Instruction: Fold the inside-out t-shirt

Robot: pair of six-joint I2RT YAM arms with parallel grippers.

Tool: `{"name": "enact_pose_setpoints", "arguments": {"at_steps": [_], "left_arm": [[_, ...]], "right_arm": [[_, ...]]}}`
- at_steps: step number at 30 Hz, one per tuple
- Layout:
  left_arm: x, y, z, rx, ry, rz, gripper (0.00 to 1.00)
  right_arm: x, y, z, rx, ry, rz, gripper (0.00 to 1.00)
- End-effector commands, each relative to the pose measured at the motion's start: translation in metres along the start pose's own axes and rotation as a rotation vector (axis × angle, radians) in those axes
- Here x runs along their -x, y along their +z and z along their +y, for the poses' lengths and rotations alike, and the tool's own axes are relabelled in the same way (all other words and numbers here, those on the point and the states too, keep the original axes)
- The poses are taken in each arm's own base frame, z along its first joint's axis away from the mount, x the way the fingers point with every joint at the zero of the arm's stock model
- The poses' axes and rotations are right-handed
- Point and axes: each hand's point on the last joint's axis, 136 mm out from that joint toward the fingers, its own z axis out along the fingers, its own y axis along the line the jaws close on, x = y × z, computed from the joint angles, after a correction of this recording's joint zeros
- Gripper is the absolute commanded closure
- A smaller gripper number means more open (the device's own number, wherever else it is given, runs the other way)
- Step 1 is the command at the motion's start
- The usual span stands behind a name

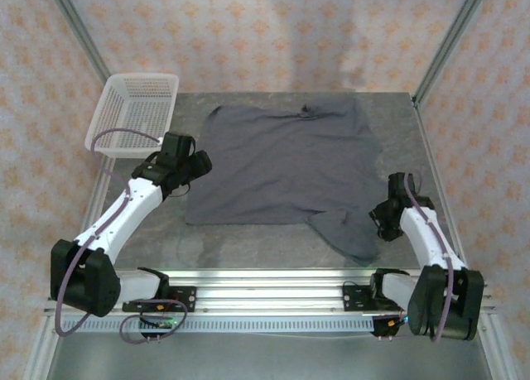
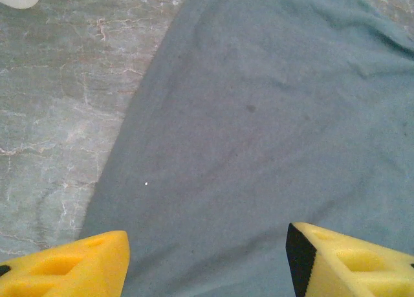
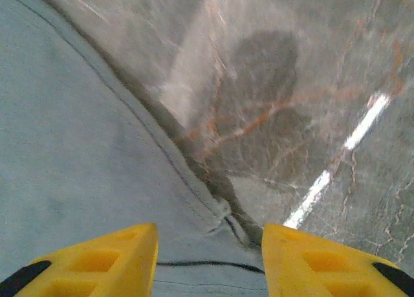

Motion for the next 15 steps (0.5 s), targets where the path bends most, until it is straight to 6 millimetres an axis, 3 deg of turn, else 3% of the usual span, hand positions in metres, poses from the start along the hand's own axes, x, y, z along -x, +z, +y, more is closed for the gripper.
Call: {"name": "enact_pose_setpoints", "arguments": {"at_steps": [1,6,7,10,15], "left_arm": [[-0.013,0.008,0.014,0.060,-0.027,0.044,0.34],[-0.020,0.014,0.018,0.063,-0.055,0.051,0.34],[-0.021,0.013,0.021,0.075,-0.058,0.051,0.34],[-0.025,0.011,0.040,0.166,-0.091,0.049,0.34],[-0.053,-0.003,0.089,0.383,-0.206,0.136,0.35]], "right_arm": [[-0.007,0.013,0.008,0.032,-0.024,0.055,0.51],[-0.004,0.024,0.013,0.066,-0.030,0.037,0.52],[-0.006,0.029,0.009,0.042,-0.027,0.048,0.57],[-0.005,0.030,0.001,-0.010,-0.013,0.044,0.85],[0.013,0.001,0.013,0.018,-0.021,-0.033,0.96]]}}
